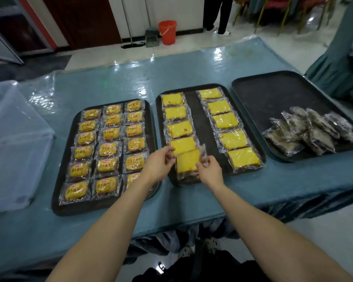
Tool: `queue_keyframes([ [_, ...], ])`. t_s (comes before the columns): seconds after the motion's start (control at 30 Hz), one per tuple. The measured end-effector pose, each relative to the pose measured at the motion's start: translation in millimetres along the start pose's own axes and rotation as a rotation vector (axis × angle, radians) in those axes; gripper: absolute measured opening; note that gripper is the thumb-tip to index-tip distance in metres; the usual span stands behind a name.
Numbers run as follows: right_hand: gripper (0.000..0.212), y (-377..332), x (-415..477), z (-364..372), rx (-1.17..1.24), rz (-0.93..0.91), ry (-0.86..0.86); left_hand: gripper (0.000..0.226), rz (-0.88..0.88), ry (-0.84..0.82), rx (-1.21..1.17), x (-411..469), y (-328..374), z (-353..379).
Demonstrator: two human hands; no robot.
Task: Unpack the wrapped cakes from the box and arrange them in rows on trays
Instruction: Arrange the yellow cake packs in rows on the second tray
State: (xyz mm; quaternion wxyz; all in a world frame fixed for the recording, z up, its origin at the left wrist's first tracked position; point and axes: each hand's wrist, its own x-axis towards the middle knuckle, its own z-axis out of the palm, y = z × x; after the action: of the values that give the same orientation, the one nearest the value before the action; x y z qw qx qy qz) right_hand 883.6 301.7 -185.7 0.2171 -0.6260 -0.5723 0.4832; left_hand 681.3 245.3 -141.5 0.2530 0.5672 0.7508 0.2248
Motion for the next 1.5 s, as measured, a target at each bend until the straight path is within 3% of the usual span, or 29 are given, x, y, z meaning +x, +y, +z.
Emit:
queue_keyframes([
  [0.1, 0.014, 26, 15, -8, -0.170, 0.098, -0.059, 0.053, -0.032, -0.127, 0.158, -10, -19, 22],
  [0.23, 0.037, 35, 18, -15, -0.424, -0.004, -0.030, 0.068, -0.049, -0.271, 0.234, -16, -35, 49],
  [0.43, 0.055, 40, 28, -10, -0.664, -0.192, -0.125, 0.073, -0.100, -0.214, 0.192, -10, -34, 70],
  [0.6, 0.060, 37, 43, -7, -0.655, -0.211, -0.145, 0.056, -0.117, -0.119, 0.285, -5, -33, 72],
  [0.97, 0.062, 38, 53, -7, -0.597, -0.234, -0.181, 0.048, -0.143, -0.024, 0.295, -2, -33, 80],
  [1.2, 0.063, 28, 50, -15, -0.650, -0.211, -0.129, 0.052, -0.096, -0.082, 0.288, 0, -35, 65],
  [1.33, 0.060, 21, 51, -21, -0.674, -0.229, -0.087, 0.045, -0.094, -0.014, 0.231, 7, -37, 55],
  [1.5, 0.065, 14, 53, -33, -0.632, -0.260, -0.093, 0.064, -0.156, -0.070, 0.294, 33, -34, 53],
])
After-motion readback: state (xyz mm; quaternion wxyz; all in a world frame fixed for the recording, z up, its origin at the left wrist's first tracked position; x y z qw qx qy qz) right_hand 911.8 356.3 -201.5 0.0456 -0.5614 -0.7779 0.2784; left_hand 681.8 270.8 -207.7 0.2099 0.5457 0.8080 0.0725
